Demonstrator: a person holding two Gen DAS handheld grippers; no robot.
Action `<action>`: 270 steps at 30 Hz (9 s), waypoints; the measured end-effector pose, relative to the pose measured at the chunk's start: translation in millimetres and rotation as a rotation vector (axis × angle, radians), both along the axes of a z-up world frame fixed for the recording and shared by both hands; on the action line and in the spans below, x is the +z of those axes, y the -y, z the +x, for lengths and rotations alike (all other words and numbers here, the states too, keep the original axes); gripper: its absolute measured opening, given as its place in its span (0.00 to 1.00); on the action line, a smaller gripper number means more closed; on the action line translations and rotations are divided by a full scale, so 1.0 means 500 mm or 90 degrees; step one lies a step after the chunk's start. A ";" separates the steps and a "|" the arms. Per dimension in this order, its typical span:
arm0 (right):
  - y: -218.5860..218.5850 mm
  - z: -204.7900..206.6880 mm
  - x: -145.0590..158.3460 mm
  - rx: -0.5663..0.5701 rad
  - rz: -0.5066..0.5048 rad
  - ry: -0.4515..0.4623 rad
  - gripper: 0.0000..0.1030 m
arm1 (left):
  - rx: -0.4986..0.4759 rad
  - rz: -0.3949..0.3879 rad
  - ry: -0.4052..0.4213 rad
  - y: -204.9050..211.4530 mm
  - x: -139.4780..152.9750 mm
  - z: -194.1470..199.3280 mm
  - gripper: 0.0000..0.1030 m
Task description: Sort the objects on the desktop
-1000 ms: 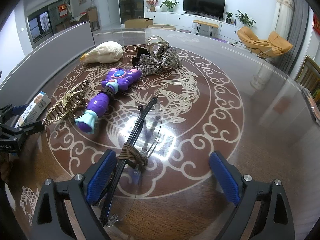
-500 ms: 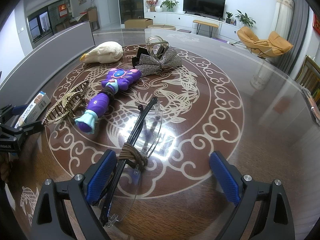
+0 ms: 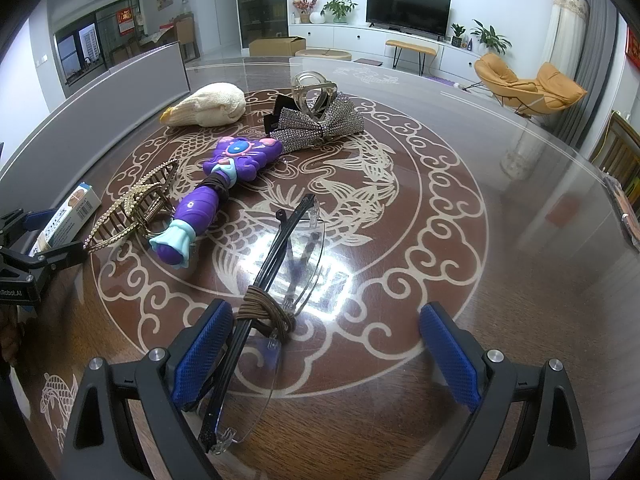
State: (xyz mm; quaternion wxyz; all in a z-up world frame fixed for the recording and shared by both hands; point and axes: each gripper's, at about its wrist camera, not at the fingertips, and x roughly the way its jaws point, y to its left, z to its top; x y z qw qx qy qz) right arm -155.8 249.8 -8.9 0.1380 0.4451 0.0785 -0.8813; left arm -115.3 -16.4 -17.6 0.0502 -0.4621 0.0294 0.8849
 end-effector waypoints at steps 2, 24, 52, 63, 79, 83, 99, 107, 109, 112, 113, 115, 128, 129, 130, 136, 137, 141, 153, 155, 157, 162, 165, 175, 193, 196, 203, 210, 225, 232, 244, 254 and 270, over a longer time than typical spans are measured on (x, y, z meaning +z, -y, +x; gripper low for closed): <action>0.000 0.000 0.000 0.000 0.000 0.000 0.92 | 0.000 0.000 0.000 0.000 0.000 0.000 1.00; 0.000 0.000 0.000 0.000 0.000 0.000 0.92 | 0.000 0.000 0.000 0.000 -0.001 0.000 1.00; 0.024 0.037 0.075 0.081 -0.015 0.062 0.12 | -0.079 0.080 -0.035 -0.004 0.091 0.139 0.42; 0.211 0.031 0.252 0.177 -0.154 0.033 0.12 | 0.013 0.223 -0.111 0.203 0.290 0.176 0.42; 0.790 0.070 0.221 0.399 -0.182 0.124 0.28 | 0.294 0.101 0.035 0.608 0.174 0.136 0.56; 0.778 0.083 0.197 0.382 -0.194 0.115 0.67 | 0.296 0.097 0.004 0.588 0.179 0.164 0.80; 0.172 0.100 0.108 0.081 -0.055 -0.076 0.86 | -0.065 0.150 -0.034 0.029 0.198 0.164 1.00; -0.027 0.098 -0.009 -0.024 0.008 -0.010 0.87 | -0.015 -0.009 0.011 -0.093 0.001 0.079 1.00; -0.036 0.098 -0.003 -0.032 0.000 -0.013 0.87 | -0.019 0.005 0.008 -0.091 -0.004 0.066 1.00; -0.029 0.086 -0.004 -0.026 0.004 -0.001 0.92 | -0.010 0.002 -0.003 -0.104 -0.010 0.014 1.00; -0.033 0.082 -0.005 -0.033 0.001 0.003 0.96 | -0.021 0.003 -0.009 -0.110 -0.014 -0.011 1.00; -0.035 0.070 -0.013 -0.044 0.000 0.010 1.00 | -0.042 0.004 -0.009 -0.118 -0.008 -0.038 1.00; -0.031 0.070 -0.015 -0.044 0.003 0.010 1.00 | -0.060 0.006 -0.008 -0.121 -0.009 -0.064 1.00; -0.031 0.070 -0.015 -0.044 0.003 0.010 1.00 | -0.060 0.006 -0.008 -0.120 -0.010 -0.065 1.00; -0.031 0.071 -0.015 -0.044 0.003 0.010 1.00 | -0.060 0.006 -0.008 -0.121 -0.008 -0.062 1.00; -0.031 0.071 -0.015 -0.044 0.003 0.010 1.00 | -0.060 0.006 -0.008 -0.121 -0.008 -0.061 1.00; -0.031 0.070 -0.015 -0.044 0.003 0.010 1.00 | -0.060 0.006 -0.008 -0.120 -0.009 -0.062 1.00; -0.032 0.069 -0.015 -0.044 0.003 0.010 1.00 | -0.060 0.006 -0.008 -0.120 -0.008 -0.061 1.00; -0.032 0.069 -0.015 -0.044 0.003 0.009 1.00 | -0.060 0.006 -0.008 -0.119 -0.008 -0.061 1.00; -0.031 0.069 -0.015 -0.044 0.003 0.009 1.00 | -0.060 0.006 -0.008 -0.119 -0.009 -0.062 1.00; -0.031 0.070 -0.015 -0.044 0.003 0.009 1.00 | -0.060 0.006 -0.008 -0.119 -0.008 -0.061 1.00; -0.032 0.069 -0.015 -0.044 0.003 0.009 1.00 | -0.060 0.006 -0.008 -0.118 -0.010 -0.063 1.00; -0.032 0.069 -0.015 -0.044 0.003 0.009 1.00 | -0.060 0.006 -0.008 -0.119 -0.008 -0.060 1.00; -0.032 0.070 -0.015 -0.043 0.003 0.009 1.00 | -0.060 0.006 -0.008 -0.118 -0.010 -0.064 1.00; -0.032 0.070 -0.015 -0.043 0.003 0.009 1.00 | -0.060 0.006 -0.008 -0.118 -0.007 -0.060 1.00; -0.032 0.070 -0.015 -0.043 0.003 0.009 1.00 | -0.060 0.006 -0.008 -0.117 -0.008 -0.062 1.00; -0.032 0.070 -0.015 -0.043 0.003 0.009 1.00 | -0.060 0.006 -0.008 -0.118 -0.007 -0.060 1.00; -0.033 0.069 -0.015 -0.043 0.003 0.009 1.00 | -0.108 -0.006 0.055 -0.106 -0.005 -0.058 1.00; -0.032 0.071 -0.015 -0.043 0.003 0.009 1.00 | -0.144 0.020 0.079 -0.152 0.018 -0.091 1.00; -0.032 0.071 -0.014 -0.043 0.003 0.009 1.00 | -0.122 -0.007 0.075 -0.195 0.008 -0.143 1.00; -0.033 0.071 -0.014 -0.042 0.002 0.009 1.00 | -0.119 -0.005 0.033 -0.184 0.033 -0.135 0.51; -0.034 0.070 -0.014 -0.042 0.001 0.009 1.00 | -0.042 0.005 0.000 -0.064 0.032 -0.004 0.49; 0.171 -0.123 0.025 0.055 -0.027 0.058 0.34 | -0.025 0.022 -0.026 -0.015 0.026 0.044 0.49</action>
